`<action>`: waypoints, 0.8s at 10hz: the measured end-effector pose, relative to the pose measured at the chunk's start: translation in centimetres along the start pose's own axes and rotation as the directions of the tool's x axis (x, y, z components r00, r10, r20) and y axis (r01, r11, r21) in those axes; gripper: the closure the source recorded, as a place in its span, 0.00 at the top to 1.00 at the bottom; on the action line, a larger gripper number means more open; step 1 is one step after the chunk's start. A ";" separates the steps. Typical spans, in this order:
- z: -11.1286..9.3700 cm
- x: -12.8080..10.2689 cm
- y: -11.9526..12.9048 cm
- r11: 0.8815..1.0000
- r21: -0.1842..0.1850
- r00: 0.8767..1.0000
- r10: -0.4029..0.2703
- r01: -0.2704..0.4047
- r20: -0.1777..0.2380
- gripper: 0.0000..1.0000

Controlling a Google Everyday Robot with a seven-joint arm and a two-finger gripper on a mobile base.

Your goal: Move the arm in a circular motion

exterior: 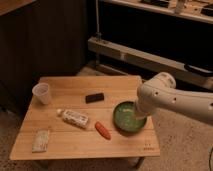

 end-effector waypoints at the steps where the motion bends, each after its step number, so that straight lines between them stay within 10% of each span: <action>1: 0.8 0.9 0.1 1.000 -0.011 1.000 0.000 0.000 -0.010 0.00; 5: 4.0 2.4 4.3 0.990 -0.049 0.986 -0.135 0.131 -0.099 0.00; 8: 5.4 1.4 10.4 0.935 -0.071 0.914 -0.356 0.349 -0.194 0.00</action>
